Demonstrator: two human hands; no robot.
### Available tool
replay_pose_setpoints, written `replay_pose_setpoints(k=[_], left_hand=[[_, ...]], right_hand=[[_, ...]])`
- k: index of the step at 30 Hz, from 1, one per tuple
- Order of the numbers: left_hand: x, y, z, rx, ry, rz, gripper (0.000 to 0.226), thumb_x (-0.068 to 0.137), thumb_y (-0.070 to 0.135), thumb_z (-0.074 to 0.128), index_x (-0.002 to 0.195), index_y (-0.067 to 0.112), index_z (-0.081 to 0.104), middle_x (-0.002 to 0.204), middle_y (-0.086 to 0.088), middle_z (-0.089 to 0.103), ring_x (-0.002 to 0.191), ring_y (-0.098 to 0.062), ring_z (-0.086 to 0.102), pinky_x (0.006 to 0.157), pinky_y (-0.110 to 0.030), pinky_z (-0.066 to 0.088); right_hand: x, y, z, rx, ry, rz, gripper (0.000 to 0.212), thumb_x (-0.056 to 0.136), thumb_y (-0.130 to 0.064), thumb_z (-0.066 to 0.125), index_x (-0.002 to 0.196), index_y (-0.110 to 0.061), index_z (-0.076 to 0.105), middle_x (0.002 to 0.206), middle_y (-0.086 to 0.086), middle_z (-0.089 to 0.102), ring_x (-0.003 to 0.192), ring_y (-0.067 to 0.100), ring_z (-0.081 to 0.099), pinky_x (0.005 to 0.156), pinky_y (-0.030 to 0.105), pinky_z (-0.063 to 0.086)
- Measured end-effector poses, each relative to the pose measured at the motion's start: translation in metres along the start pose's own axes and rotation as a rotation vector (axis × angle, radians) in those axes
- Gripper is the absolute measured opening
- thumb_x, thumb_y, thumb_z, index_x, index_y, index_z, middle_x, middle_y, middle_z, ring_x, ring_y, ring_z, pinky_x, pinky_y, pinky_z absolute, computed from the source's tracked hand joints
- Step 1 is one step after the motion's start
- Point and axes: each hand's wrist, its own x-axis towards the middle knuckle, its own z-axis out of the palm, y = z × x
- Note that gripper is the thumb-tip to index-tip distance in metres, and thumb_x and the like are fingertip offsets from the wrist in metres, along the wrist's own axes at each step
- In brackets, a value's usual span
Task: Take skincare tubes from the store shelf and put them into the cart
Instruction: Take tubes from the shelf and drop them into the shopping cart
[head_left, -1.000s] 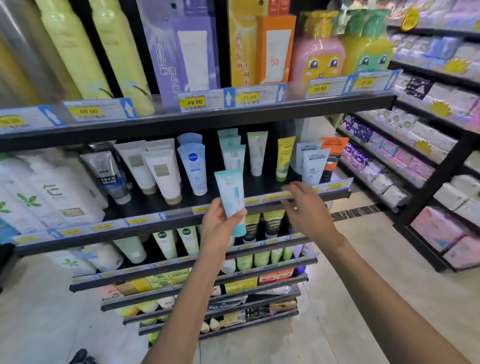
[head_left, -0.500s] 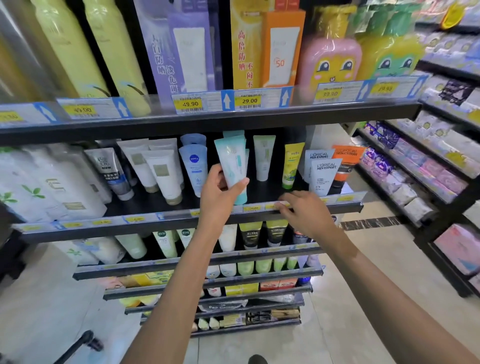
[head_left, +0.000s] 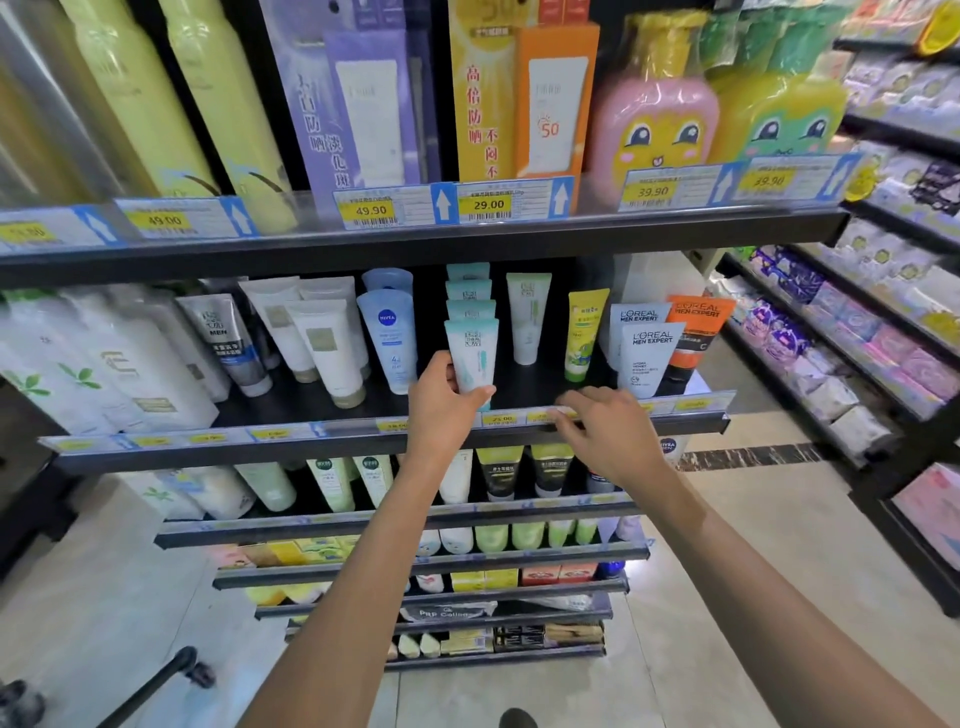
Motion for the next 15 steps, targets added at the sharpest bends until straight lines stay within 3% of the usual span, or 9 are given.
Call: replay_pose_setpoints(k=[15], left_hand=[[0.0079,-0.0080,0.0054,0.120,-0.001,-0.014,0.045,0.081,0.018,0.084,0.116,0.016,0.056,0.116,-0.001,0.070,0.105,-0.017,0.069,0.074,-0.022,0.056]], right_hand=[[-0.0001,0.0006,0.0017,0.041,0.040,-0.008,0.022,0.098,-0.036,0.064,0.102,-0.017,0.075,0.074,0.000,0.066,0.074,0.026,0.065,0.071,0.038,0.044]])
